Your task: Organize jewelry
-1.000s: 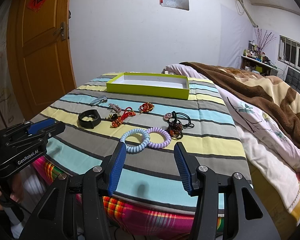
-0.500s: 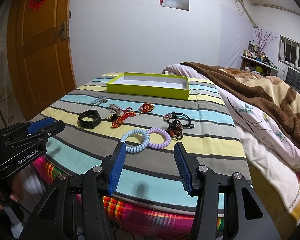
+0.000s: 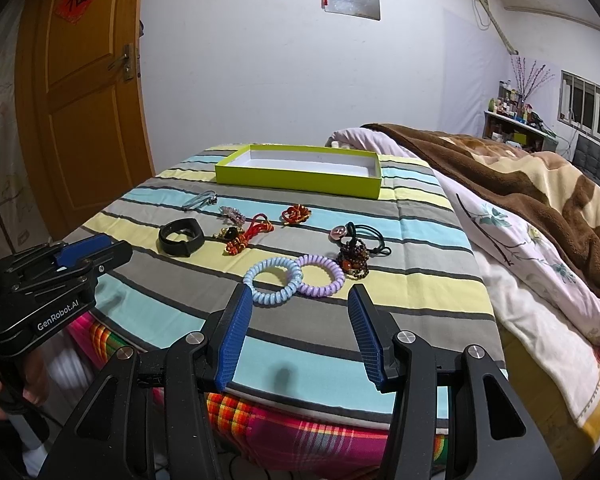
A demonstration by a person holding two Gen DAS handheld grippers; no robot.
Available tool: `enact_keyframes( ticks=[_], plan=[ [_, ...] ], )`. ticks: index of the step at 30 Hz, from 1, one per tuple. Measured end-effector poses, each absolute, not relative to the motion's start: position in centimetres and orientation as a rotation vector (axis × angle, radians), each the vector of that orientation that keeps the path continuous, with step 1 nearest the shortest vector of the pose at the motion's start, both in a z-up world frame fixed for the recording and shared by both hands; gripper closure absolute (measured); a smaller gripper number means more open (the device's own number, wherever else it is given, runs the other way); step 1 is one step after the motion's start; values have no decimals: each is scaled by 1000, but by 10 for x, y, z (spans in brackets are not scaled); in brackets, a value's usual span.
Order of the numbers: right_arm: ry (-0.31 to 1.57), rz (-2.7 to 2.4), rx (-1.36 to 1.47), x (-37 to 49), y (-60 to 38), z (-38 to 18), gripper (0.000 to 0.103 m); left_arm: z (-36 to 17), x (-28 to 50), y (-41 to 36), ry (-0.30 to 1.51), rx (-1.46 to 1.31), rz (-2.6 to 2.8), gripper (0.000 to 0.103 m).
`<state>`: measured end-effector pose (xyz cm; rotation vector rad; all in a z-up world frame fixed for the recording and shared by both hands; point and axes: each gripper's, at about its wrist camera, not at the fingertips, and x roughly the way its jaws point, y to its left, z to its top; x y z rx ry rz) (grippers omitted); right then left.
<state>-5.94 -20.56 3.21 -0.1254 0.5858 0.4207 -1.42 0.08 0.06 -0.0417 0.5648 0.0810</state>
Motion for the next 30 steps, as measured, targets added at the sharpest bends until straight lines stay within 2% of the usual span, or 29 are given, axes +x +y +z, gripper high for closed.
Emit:
enact_keyframes(
  ticks=[13,26,27,30],
  plan=[
    [603,421,-134,-49,-199,29,52,-4,-5,6,571,-46,82,70],
    [685,453,-116,-5,-181,13,53,-6,39,33,625,-81,127,70],
    [695,452,-119,-1,-180,10,54,-7,43,34,631,-79,129,70],
    [724,448,-136,8,-176,2,68,-12,55,38,656,-77,136,70]
  ],
)
